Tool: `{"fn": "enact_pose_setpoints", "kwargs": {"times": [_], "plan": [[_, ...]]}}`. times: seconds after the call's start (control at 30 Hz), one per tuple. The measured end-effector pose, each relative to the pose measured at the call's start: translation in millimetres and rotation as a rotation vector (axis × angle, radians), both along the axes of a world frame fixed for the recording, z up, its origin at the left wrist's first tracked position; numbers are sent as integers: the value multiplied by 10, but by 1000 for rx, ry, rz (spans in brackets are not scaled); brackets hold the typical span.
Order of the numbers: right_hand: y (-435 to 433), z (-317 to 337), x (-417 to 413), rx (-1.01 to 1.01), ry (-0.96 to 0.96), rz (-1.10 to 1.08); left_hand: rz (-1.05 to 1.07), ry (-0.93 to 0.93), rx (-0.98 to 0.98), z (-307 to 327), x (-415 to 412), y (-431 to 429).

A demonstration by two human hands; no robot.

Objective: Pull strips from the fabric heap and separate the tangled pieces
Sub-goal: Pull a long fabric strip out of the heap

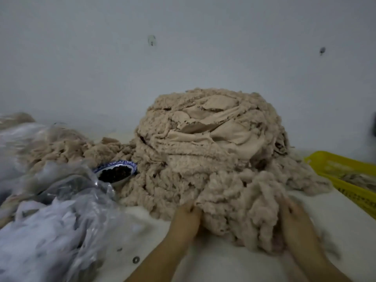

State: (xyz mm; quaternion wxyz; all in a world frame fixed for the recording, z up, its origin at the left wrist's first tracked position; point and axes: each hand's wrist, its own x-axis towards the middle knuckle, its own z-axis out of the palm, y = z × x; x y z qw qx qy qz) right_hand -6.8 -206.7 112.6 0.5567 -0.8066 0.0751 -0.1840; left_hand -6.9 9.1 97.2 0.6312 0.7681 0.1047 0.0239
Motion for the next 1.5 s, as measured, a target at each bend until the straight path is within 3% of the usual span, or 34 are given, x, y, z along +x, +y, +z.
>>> {"fn": "enact_pose_setpoints", "kwargs": {"times": [0.07,0.13,0.23,0.3,0.43,0.67,0.73,0.8,0.9,0.93,1.07,1.13,1.23,1.27,1.3,1.37,1.5], "plan": [[-121,280,-136,-25,-124,-41,129,-76,-10,132,-156,53],[-197,449,-307,-143,-150,-13,128,-285,93,256,-324,75],[-93,563,-438,-178,-4,183,-134,-518,590,395,-540,-24],[87,519,-563,-180,3,303,-365,-518,769,331,-700,-234],[325,327,-777,-242,-201,432,-393,-377,432,168,-798,-521],[-78,499,-520,66,-77,237,-171,-331,929,226,-402,-317],[-140,539,-458,90,-116,229,-113,-272,981,286,-274,-235],[-179,555,-421,-112,-241,243,-36,-217,909,366,-155,-117],[-295,534,-350,-599,-346,216,68,-152,744,493,-53,77],[-351,518,-321,-636,-331,198,91,-126,691,529,-38,126],[-564,537,-223,-456,-178,76,138,-120,449,628,-85,155],[-612,617,-186,-205,-99,59,67,-248,401,766,-167,92],[-535,791,-232,222,-29,242,-182,-290,199,1098,-332,-48],[-463,829,-279,277,-43,342,-250,-263,131,1200,-385,-97],[-356,849,-341,231,-67,445,-284,-237,78,1280,-443,-147],[-91,812,-480,-62,-151,591,-310,-187,-29,1352,-552,-270],[36,504,-443,-581,-285,539,-389,-249,-185,1351,-673,-381]]}}
